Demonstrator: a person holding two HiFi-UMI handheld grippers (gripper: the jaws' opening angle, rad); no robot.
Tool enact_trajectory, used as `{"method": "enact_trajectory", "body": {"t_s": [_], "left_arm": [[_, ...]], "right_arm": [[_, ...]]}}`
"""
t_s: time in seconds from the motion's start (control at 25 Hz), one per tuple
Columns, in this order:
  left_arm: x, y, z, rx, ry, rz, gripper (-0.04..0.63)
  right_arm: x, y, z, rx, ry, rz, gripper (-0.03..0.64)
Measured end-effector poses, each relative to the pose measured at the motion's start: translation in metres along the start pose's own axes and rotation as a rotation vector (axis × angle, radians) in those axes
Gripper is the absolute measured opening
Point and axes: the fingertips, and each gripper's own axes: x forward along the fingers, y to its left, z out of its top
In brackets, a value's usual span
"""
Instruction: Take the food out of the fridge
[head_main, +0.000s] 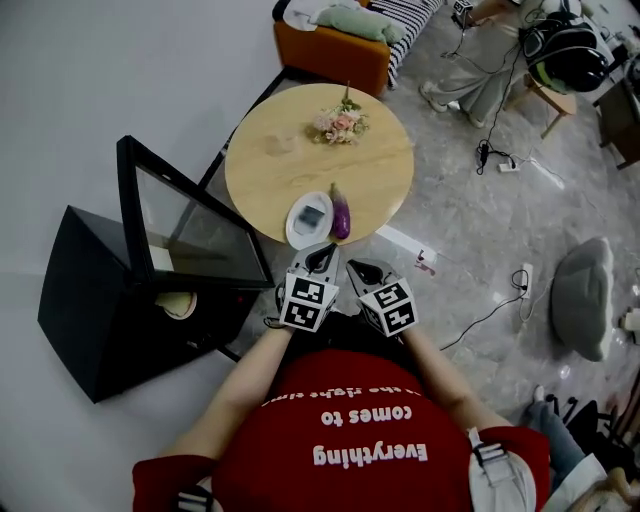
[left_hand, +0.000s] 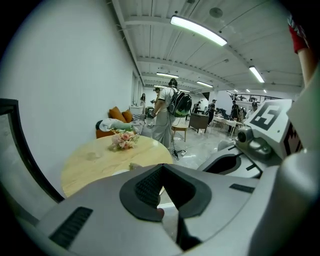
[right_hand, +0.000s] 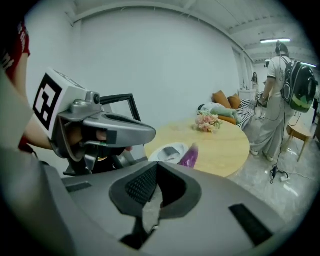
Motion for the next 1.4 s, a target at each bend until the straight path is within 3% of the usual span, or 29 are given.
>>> {"method": "enact_trajectory", "body": {"t_s": [0.32,0.6,1.04,1.4], "left_arm": [[-0.013,-0.005,0.005,-0.009,-0.025,0.027,0.008],[-0.07,0.008,0.018,-0.085,-0.131,0.092,0.006],[-0.213,0.059,-0.029,-0.291,-0.242,0.383,0.006],[-0.301,0.075,-0.087,-0.452,-0.281,0.623,0.008]], "right_arm": [[-0.016,0.011,0.0,0.013,-0.028,0.03,0.012],[-0.012,0.059,0.03,0.001,-0.075,0.171,0.012],[0.015,0.202,0.047,-0.196,-0.036,0.484,0.012],[0.027,0.301,0.035,-0.226,0.055,0.735,0.012]]}}
